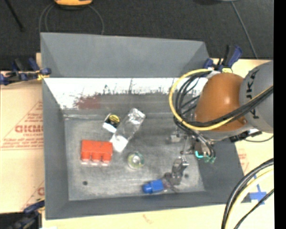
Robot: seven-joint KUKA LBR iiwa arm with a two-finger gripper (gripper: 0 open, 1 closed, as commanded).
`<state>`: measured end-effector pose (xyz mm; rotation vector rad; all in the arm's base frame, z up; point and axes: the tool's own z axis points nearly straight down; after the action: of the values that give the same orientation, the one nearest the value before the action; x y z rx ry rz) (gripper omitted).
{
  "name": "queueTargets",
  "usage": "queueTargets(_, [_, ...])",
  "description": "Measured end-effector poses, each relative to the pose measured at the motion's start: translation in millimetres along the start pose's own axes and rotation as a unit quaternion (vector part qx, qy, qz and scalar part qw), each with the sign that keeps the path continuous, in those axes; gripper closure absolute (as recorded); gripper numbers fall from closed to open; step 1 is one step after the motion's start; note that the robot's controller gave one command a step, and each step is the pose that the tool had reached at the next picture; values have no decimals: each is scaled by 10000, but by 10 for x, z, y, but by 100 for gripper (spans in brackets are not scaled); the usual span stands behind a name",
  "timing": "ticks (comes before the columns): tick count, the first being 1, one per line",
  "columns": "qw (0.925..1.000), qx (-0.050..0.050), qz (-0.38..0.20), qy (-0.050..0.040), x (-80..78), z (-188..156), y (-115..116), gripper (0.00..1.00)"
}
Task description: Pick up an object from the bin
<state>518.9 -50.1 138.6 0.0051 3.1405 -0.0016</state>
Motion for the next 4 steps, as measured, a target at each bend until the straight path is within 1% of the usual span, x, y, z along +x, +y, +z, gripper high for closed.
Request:
queueTargets(1, [9989, 3, -461, -46, 380, 564, 107, 0])
queueTargets(2, [9988, 2, -480, -15, 403, 586, 108, 100])
queueTargets(3, [9988, 1, -481, -22, 396, 585, 110, 0])
queueTargets(4, [9988, 3, -488, -15, 403, 586, 108, 100])
